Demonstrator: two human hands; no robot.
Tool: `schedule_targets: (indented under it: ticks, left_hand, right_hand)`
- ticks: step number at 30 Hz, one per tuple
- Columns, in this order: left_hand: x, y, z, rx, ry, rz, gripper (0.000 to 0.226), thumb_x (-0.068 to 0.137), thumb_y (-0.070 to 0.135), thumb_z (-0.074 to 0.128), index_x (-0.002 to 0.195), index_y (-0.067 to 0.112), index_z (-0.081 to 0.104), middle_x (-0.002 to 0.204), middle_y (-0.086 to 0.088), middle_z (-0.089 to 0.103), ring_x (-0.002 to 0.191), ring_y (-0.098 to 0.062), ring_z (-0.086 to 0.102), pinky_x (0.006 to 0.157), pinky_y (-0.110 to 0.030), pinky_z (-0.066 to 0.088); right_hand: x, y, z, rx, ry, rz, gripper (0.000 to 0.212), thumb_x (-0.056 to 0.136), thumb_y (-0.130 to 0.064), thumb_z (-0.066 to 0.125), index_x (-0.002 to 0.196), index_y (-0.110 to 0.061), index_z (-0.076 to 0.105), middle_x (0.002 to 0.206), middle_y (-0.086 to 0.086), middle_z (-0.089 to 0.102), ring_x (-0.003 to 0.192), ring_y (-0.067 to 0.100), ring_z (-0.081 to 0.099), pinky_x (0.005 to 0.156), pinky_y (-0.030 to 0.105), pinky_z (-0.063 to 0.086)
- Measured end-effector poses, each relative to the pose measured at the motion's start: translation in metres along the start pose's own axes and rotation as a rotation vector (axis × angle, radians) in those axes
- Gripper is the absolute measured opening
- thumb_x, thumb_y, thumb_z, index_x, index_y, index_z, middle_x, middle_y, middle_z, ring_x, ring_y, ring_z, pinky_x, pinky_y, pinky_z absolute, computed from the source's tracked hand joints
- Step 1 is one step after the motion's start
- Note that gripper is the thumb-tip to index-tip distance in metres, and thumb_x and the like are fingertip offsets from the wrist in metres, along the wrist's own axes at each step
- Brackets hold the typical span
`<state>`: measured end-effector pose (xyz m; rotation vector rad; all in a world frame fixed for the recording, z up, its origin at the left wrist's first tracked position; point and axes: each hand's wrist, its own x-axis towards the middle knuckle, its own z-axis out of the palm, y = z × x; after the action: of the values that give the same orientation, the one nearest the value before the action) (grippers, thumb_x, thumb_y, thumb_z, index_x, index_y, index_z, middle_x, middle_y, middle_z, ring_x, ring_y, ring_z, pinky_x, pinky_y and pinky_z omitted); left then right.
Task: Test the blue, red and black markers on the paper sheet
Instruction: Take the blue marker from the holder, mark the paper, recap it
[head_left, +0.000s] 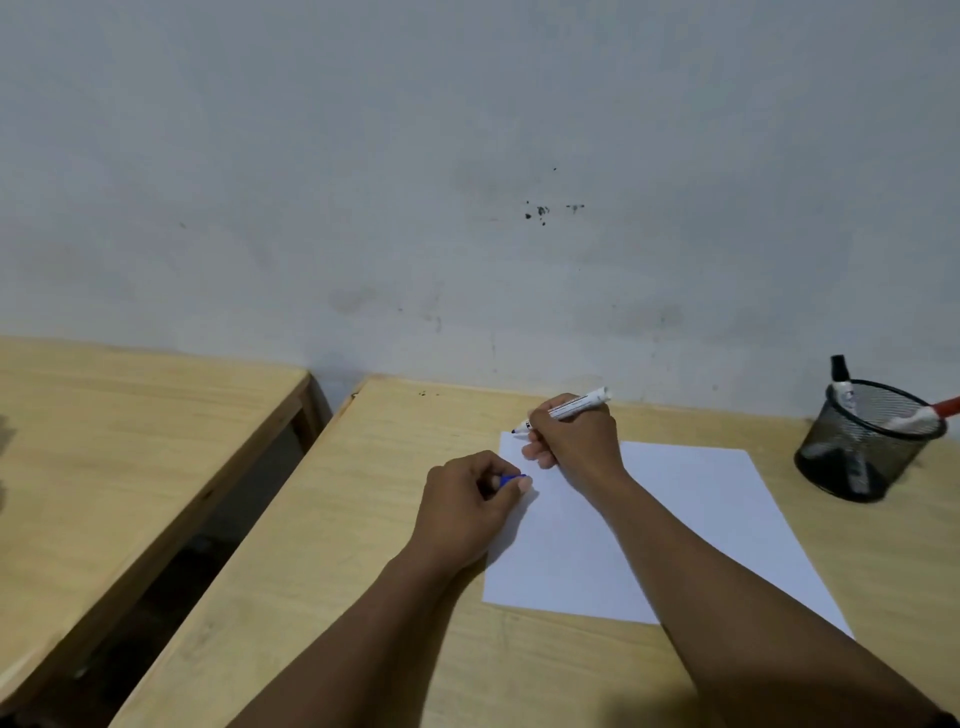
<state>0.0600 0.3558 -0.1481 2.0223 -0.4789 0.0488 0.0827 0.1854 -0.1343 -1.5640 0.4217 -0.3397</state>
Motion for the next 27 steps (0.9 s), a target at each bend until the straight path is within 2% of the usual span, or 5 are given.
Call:
schedule_targets:
  ticks: [4, 8, 13, 19, 27]
  left_hand:
    - [0.003, -0.003, -0.001, -0.006, -0.013, 0.006, 0.012, 0.086, 0.032, 0.077, 0.085, 0.02, 0.08, 0.071, 0.002, 0.073, 0.061, -0.003, 0.059, 0.058, -0.012, 0.042]
    - [0.004, -0.005, 0.001, -0.012, -0.002, 0.003, 0.013, 0.086, 0.032, 0.077, 0.084, 0.019, 0.079, 0.07, 0.002, 0.072, 0.061, -0.005, 0.06, 0.058, -0.013, 0.043]
    - [0.005, -0.004, 0.001, -0.002, 0.007, 0.006, 0.015, 0.086, 0.033, 0.077, 0.085, 0.018, 0.079, 0.069, 0.003, 0.071, 0.061, -0.004, 0.058, 0.057, -0.013, 0.043]
    - [0.004, -0.003, 0.002, 0.018, 0.016, 0.006, 0.017, 0.086, 0.033, 0.077, 0.088, 0.017, 0.08, 0.072, 0.002, 0.072, 0.067, -0.015, 0.065, 0.058, -0.014, 0.043]
    - [0.005, -0.003, 0.001, 0.02, 0.019, 0.002, 0.016, 0.086, 0.031, 0.077, 0.086, 0.015, 0.079, 0.066, 0.007, 0.066, 0.06, -0.005, 0.057, 0.057, -0.01, 0.041]
  right_hand:
    - [0.005, 0.0, 0.005, -0.039, 0.003, -0.023, 0.01, 0.078, -0.009, 0.068, 0.081, 0.001, 0.069, 0.066, 0.016, 0.073, 0.056, 0.033, 0.073, 0.045, 0.028, 0.047]
    - [0.009, 0.003, 0.009, -0.066, 0.011, -0.047, 0.016, 0.078, -0.011, 0.069, 0.084, 0.004, 0.069, 0.064, 0.013, 0.072, 0.055, 0.031, 0.074, 0.048, 0.03, 0.05]
    - [0.01, 0.009, 0.007, -0.087, -0.002, -0.067, 0.011, 0.081, -0.01, 0.07, 0.084, 0.001, 0.071, 0.066, 0.012, 0.074, 0.056, 0.028, 0.075, 0.049, 0.029, 0.053]
    - [0.01, 0.01, 0.009, -0.115, -0.013, -0.067, 0.011, 0.082, -0.013, 0.072, 0.085, -0.002, 0.072, 0.07, 0.013, 0.077, 0.059, 0.026, 0.076, 0.05, 0.028, 0.052]
    - [0.011, 0.009, 0.009, -0.102, -0.024, -0.063, 0.006, 0.079, -0.007, 0.07, 0.074, -0.004, 0.069, 0.067, 0.016, 0.075, 0.056, 0.029, 0.074, 0.051, 0.029, 0.052]
